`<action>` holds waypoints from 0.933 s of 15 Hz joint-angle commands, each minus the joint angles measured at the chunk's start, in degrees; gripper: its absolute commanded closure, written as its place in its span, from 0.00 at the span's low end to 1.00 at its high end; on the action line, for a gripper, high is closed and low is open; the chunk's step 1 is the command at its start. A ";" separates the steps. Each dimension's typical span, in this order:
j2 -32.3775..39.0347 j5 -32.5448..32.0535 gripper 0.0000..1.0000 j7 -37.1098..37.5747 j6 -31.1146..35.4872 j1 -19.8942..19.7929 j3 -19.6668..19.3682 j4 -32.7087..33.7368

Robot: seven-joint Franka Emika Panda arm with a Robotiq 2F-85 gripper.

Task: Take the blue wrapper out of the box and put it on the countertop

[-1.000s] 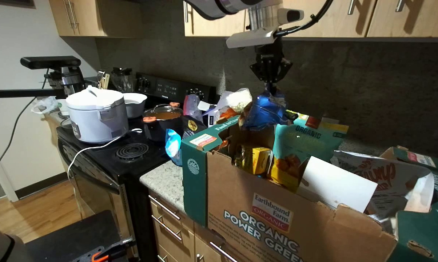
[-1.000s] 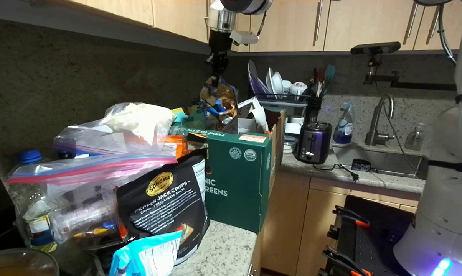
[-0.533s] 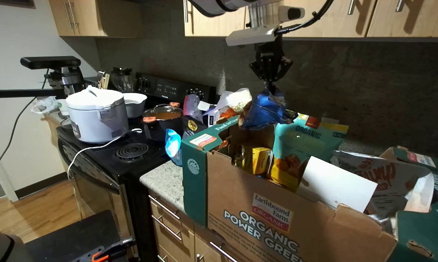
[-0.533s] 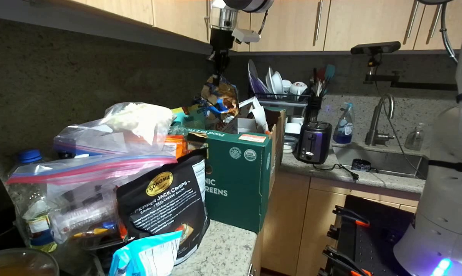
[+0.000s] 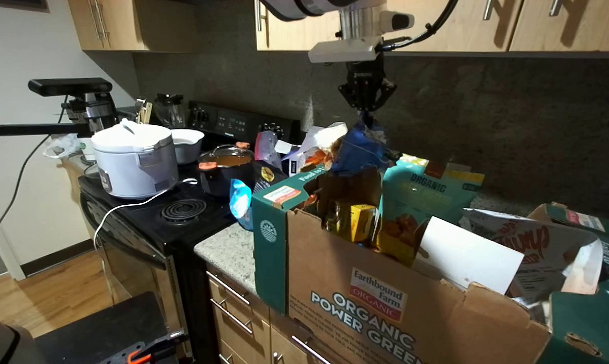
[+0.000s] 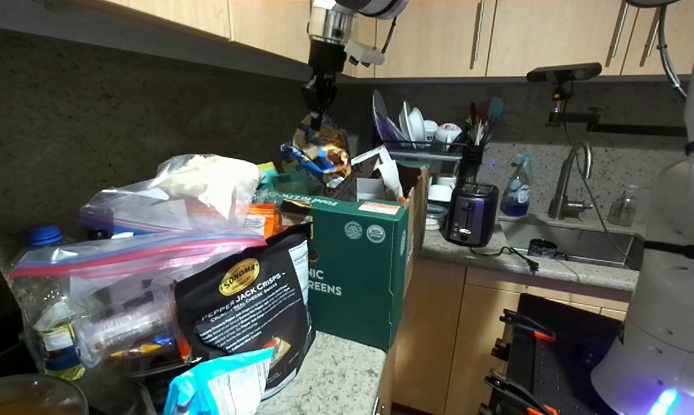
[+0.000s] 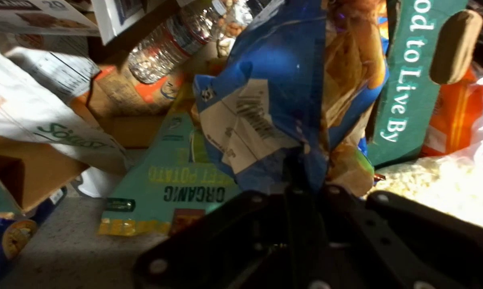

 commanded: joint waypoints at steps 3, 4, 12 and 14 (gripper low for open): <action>-5.08 6.96 0.99 -6.15 1.11 0.95 3.65 -2.82; -5.82 7.33 0.99 -6.04 1.52 1.43 4.25 -3.87; -10.30 17.38 0.99 -8.06 10.06 5.65 7.85 -16.65; -10.37 21.15 0.99 -10.24 12.05 6.79 8.52 -19.55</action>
